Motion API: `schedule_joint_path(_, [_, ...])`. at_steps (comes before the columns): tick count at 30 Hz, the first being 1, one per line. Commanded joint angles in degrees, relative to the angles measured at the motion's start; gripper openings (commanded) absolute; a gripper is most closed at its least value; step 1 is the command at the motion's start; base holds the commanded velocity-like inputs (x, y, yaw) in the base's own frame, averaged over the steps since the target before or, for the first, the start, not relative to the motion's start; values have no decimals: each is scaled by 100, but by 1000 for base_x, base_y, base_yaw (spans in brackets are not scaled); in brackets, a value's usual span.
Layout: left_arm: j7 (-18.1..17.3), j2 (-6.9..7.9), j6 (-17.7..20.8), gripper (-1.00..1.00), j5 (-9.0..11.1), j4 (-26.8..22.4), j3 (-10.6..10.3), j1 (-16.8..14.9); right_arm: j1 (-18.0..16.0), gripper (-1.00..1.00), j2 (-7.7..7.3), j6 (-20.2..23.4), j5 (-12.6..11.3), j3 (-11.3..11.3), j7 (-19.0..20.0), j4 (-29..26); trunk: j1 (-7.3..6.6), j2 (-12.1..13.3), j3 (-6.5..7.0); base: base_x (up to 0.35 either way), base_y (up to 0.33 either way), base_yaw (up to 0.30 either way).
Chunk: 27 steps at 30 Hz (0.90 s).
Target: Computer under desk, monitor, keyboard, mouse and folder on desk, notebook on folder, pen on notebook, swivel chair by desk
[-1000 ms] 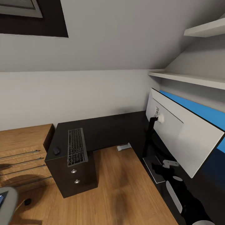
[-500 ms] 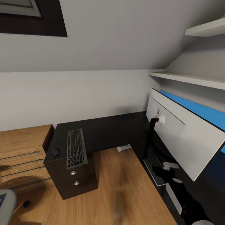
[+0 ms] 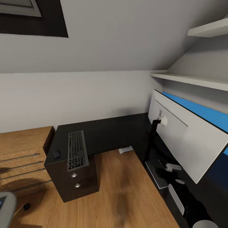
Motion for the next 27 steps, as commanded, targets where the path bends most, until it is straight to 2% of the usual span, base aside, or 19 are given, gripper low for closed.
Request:
schedule_joint_path(1, [18,3,-17,100,57,-5,-13,1,-3,100,-33,25,-77,6,-32,-9,1,-4,-6,0,0,0])
schedule_joint_path(4, [16,-3,-16,100,55,-5,-19,1,-6,100,-84,-1,-126,-53,-30,1,1,-4,-6,0,0,0])
schedule_joint_path(13, [15,0,-15,100,50,-5,-31,1,-6,100,-101,-141,-226,-225,-32,8,198,-365,-167,0,0,0])
schedule_joint_path(17, [15,1,-15,100,50,-5,-32,1,-6,100,-102,-159,-423,-410,-32,8,286,-526,-239,0,0,0])
schedule_joint_path(19, [15,2,-15,100,53,-5,-32,1,-6,100,-97,-166,-547,-510,-31,5,286,-526,-239,0,0,0])
schedule_joint_path(22, [15,2,-15,100,56,-5,-27,1,-6,100,-91,-167,-574,-531,-30,4,286,-526,-239,0,0,0])
schedule_joint_path(27, [15,-1,-15,100,52,-5,-24,1,-6,100,-87,-168,-587,-541,-30,4,396,-726,-329,0,0,0])
